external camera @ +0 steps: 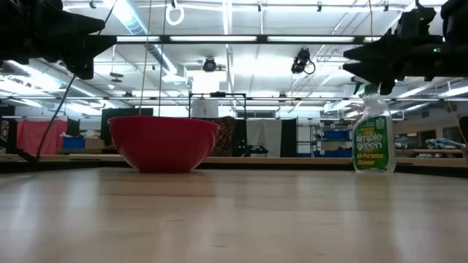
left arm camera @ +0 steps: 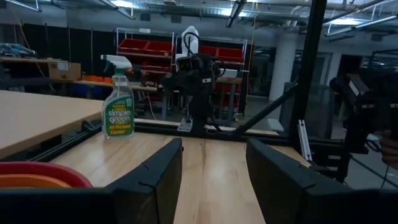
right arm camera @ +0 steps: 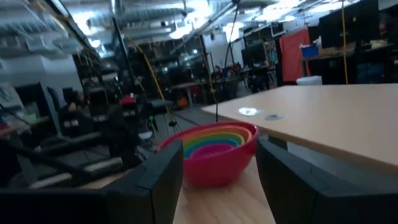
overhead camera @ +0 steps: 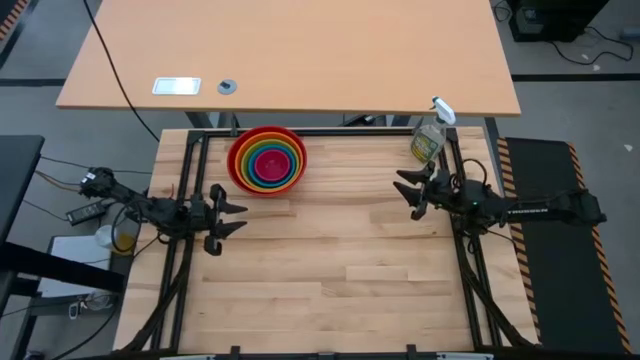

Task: Nest bowls inside each other
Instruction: Return to Home Position

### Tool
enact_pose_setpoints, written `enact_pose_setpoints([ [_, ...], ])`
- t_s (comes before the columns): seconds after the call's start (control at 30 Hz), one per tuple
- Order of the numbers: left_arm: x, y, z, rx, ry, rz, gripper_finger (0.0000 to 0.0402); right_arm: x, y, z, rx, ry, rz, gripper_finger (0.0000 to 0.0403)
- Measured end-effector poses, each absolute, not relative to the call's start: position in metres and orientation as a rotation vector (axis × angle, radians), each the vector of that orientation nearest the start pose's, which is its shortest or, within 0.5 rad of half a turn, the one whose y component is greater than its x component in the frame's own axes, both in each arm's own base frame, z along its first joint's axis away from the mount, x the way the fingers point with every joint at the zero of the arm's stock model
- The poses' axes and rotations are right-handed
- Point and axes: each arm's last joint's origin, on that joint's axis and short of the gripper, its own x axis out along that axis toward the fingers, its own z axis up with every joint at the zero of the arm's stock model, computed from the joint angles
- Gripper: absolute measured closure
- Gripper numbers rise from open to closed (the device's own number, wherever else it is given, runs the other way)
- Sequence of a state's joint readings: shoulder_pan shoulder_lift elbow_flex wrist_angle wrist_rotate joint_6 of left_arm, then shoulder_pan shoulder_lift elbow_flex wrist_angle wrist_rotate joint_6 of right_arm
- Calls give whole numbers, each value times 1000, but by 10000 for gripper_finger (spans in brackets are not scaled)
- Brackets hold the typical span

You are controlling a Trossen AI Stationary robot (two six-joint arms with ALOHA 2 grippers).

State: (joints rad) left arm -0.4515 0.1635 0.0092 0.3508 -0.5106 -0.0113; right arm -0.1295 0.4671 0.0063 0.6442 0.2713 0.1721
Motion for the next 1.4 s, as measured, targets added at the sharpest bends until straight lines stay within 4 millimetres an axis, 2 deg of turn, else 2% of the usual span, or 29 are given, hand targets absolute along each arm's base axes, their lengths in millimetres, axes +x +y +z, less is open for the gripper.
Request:
enact_pose_setpoints([
  [0.17,98,-32,186,-103,-175,58,221,123,-22,183,290,-192,-310,195],
  [0.33,98,-32,186,-103,-175,58,221,119,-19,204,288,-241,-143,194],
  [0.47,98,-32,186,-103,-175,58,221,112,-20,216,297,-246,-121,194],
  [0.7,98,-32,186,-105,-175,58,221,99,-21,210,319,-187,-167,194],
  [0.87,98,-32,186,-105,-174,58,221,96,-20,200,262,-85,-172,192],
  [1.4,98,-32,186,-105,-174,58,221,97,-20,200,260,-85,-171,192],
])
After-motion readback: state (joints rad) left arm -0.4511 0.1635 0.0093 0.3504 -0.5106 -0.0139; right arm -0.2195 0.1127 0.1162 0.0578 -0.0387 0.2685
